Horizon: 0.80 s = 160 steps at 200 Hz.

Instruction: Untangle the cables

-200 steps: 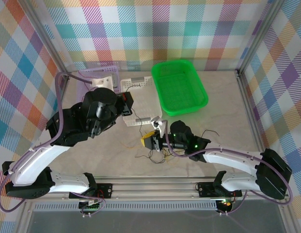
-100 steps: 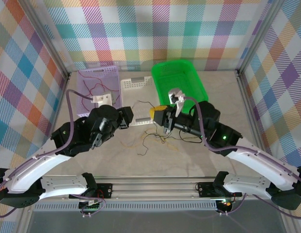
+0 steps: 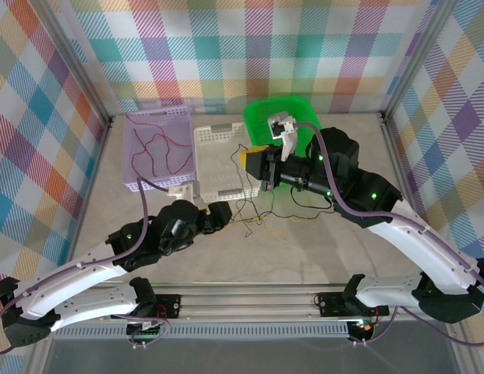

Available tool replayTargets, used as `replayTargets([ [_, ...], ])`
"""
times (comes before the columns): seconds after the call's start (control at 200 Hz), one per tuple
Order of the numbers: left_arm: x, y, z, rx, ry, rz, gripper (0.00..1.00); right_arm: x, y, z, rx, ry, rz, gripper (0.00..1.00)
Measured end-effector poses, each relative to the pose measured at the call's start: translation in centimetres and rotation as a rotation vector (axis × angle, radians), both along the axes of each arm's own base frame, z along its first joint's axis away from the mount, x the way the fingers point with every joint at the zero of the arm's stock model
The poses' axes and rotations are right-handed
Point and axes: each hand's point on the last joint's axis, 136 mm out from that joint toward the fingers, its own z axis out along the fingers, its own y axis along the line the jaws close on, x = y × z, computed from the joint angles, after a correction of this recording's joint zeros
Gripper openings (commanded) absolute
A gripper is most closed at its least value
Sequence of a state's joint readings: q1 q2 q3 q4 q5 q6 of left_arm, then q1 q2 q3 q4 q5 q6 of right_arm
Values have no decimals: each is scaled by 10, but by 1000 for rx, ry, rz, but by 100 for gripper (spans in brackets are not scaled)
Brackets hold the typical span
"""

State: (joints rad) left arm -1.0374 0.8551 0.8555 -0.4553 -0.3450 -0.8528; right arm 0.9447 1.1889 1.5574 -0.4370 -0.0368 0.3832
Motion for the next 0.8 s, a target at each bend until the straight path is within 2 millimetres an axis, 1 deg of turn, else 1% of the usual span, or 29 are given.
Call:
replayTargets([
  [0.08,-2,-10,-11,-28,8,-35,79,0,1,-1,-11,10,6,0],
  [0.145,-4,-17,-15,-55,9,-58,80,0,2,2,-13,14,14,0],
  [0.275,-6,-31,-17,-108,-4,-100,81,-3,3,15,0,9,34,0],
  [0.395,-8,-44,-24,-128,-7,-134,82,-9,1,28,22,-2,56,0],
  [0.53,-8,-49,-34,-132,-13,-153,82,-16,-1,40,44,-2,81,0],
  [0.725,-8,-55,-38,-146,-39,-180,82,-19,-3,61,71,-6,99,0],
  [0.8,-9,-58,-42,-146,-42,-190,81,-20,-3,65,77,-6,106,0],
])
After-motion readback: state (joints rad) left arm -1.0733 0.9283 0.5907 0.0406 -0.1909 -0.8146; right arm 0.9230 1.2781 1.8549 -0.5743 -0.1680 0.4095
